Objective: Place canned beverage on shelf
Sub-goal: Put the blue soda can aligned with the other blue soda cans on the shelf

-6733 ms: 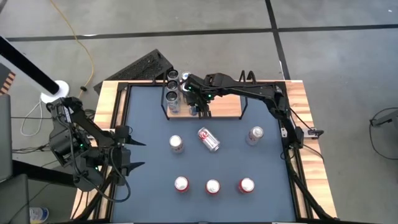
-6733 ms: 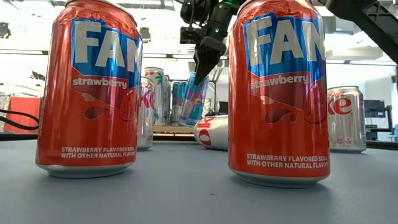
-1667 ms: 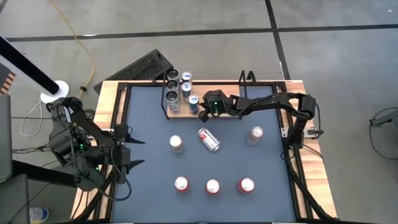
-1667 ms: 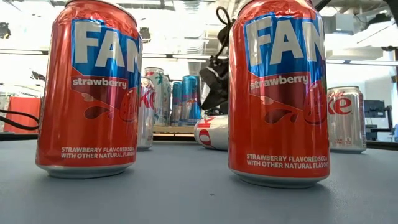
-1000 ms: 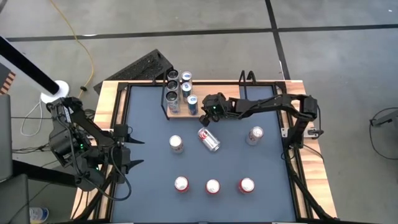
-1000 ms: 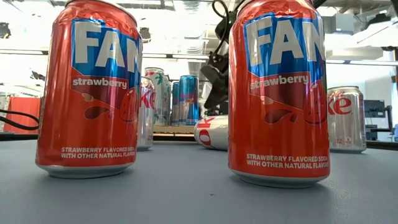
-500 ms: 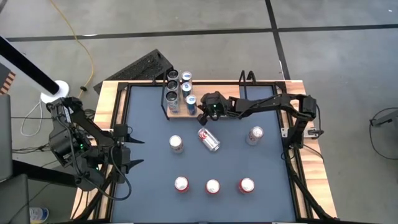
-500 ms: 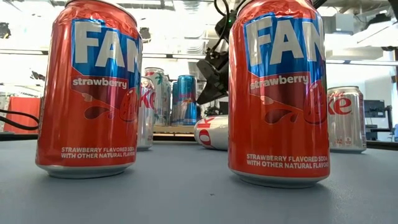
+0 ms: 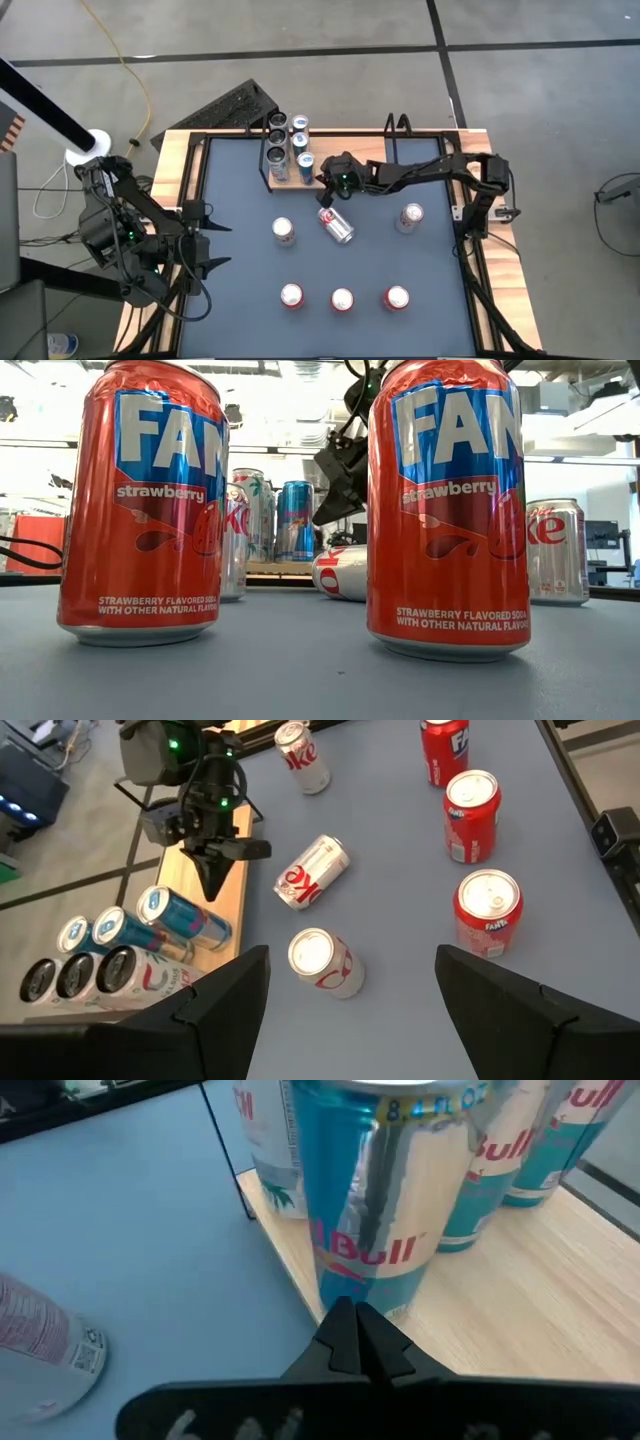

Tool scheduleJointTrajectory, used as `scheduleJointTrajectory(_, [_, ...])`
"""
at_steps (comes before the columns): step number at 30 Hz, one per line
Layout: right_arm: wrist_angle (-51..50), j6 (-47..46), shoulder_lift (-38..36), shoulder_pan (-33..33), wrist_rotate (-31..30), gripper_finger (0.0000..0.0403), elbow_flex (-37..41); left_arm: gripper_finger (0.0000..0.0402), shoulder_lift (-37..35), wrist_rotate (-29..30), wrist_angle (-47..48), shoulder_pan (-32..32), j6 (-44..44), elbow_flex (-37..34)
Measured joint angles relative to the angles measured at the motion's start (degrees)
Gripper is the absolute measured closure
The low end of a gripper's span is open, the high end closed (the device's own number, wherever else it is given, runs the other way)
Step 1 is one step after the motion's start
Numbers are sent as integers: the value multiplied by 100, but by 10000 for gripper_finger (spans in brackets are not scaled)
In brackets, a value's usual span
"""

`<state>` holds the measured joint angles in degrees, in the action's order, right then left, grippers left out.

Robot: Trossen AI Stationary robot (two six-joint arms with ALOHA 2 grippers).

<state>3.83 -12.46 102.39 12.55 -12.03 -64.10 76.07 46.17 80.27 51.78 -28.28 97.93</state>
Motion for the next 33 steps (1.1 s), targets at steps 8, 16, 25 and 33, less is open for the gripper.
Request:
scheduleJointTrajectory(8, [329,49,5,197,243,403,0,127,0,14,0,0,11,0])
scheduleJointTrajectory(16, [662,330,9,234,317,403,0,127,0,17,0,-1,15,0])
scheduleJointTrajectory(25, [528,315,9,235,316,403,0,127,0,30,0,-1,-12,0])
scheduleJointTrajectory(33, [509,301,9,128,351,403,2,127,0,17,0,-1,-12,0])
